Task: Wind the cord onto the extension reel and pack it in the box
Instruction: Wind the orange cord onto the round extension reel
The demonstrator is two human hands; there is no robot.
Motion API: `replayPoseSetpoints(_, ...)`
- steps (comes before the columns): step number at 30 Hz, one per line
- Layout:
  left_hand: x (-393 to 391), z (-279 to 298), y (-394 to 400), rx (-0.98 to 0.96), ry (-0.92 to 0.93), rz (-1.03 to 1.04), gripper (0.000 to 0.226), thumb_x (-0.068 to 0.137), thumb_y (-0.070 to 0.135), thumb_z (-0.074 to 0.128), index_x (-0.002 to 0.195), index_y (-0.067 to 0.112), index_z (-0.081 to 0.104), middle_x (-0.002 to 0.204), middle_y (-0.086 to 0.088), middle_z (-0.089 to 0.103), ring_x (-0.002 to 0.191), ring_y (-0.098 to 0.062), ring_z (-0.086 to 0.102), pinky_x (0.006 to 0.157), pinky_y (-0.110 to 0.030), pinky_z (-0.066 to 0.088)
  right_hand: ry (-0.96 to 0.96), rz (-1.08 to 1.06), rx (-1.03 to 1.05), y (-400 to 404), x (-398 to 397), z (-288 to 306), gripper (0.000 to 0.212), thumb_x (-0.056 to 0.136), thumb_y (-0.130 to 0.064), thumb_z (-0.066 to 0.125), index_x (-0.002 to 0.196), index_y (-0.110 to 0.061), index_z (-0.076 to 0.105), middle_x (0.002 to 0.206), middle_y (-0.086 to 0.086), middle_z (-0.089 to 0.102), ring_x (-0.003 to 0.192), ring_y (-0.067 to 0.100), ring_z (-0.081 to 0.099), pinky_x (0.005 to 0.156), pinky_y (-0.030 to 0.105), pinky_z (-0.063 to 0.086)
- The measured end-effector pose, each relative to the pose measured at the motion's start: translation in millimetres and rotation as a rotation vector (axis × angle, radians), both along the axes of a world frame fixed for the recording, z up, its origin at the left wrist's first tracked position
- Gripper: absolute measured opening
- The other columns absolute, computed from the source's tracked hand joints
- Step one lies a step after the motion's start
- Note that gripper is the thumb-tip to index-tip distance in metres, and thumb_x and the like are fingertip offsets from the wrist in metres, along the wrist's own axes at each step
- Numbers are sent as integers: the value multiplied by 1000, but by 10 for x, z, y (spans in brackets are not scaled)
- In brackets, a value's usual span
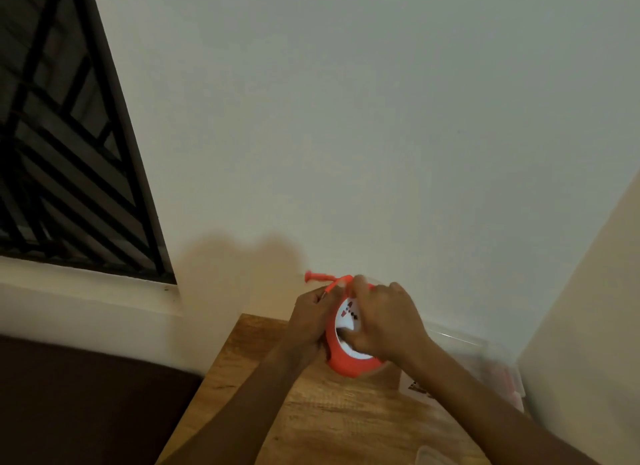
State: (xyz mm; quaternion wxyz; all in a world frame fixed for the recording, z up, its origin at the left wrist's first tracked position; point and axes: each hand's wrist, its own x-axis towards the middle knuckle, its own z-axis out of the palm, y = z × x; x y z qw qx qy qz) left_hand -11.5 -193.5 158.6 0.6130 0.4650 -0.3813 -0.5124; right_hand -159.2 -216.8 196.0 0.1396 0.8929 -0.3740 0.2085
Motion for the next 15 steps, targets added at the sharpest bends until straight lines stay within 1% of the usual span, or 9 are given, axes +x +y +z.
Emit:
replayPoseSetpoints(1, -66, -4, 27, -9, 26, 46, 28, 91, 45, 70, 98, 21, 83, 103, -10, 83, 88, -27, 81, 71, -35, 65, -78, -54, 73, -40, 9, 18, 70, 67, -65, 64, 117, -19, 45, 85, -3, 71, 70, 22, 67, 68, 33, 50)
replayPoseSetpoints(3, -168, -12, 32, -24, 0, 160, 33, 89, 49, 67, 106, 23, 79, 103, -6, 83, 91, -27, 80, 76, -40, 67, -179, -136, 213, -83, 27, 9, 73, 67, -70, 62, 120, -22, 45, 102, -4, 71, 80, 21, 68, 74, 33, 53)
replayPoseSetpoints(4, -197, -22, 25, -30, -22, 198, 33, 92, 48, 66, 109, 22, 77, 104, -5, 83, 92, -28, 80, 80, -43, 67, -220, -165, 269, -83, 31, -27, 75, 66, -71, 62, 121, -23, 45, 108, -4, 70, 86, 21, 68, 77, 33, 54)
replayPoseSetpoints(6, -205, -16, 15, -41, -62, 234, 26, 96, 42, 65, 109, 23, 75, 104, -4, 82, 93, -29, 79, 82, -44, 67, -304, -208, 350, -65, 34, -101, 77, 66, -71, 66, 122, -24, 45, 115, -4, 68, 93, 21, 67, 82, 32, 55)
replayPoseSetpoints(8, -183, 4, -9, -42, -96, 242, 21, 98, 39, 64, 107, 23, 75, 105, -5, 82, 93, -28, 79, 85, -45, 66, -368, -227, 385, -51, 43, -133, 75, 67, -69, 69, 123, -24, 48, 118, -4, 67, 98, 21, 66, 87, 33, 54)
replayPoseSetpoints(10, -162, 13, -24, -34, -93, 229, 23, 97, 40, 65, 107, 22, 75, 104, -6, 82, 93, -29, 79, 85, -46, 66, -397, -214, 382, -55, 56, -137, 69, 71, -65, 70, 123, -23, 52, 119, -4, 67, 101, 21, 65, 91, 34, 53)
replayPoseSetpoints(11, -161, 21, -32, -26, -74, 219, 27, 95, 43, 66, 107, 21, 76, 103, -6, 83, 92, -29, 79, 84, -46, 67, -395, -204, 378, -60, 58, -126, 65, 72, -62, 71, 121, -23, 53, 118, -4, 67, 100, 20, 65, 91, 35, 53)
replayPoseSetpoints(13, -159, 30, -45, -18, -31, 198, 37, 86, 51, 69, 106, 21, 79, 100, -4, 84, 89, -27, 80, 77, -41, 67, -393, -175, 389, -87, 44, -102, 57, 72, -55, 73, 115, -23, 54, 114, -4, 68, 97, 19, 63, 85, 32, 54)
replayPoseSetpoints(15, -128, 28, -58, -4, -9, 187, 43, 79, 55, 69, 105, 22, 79, 98, -3, 84, 87, -26, 81, 70, -37, 66, -466, -126, 445, -105, 14, -96, 49, 71, -51, 75, 109, -26, 57, 112, -7, 67, 97, 16, 61, 81, 27, 53)
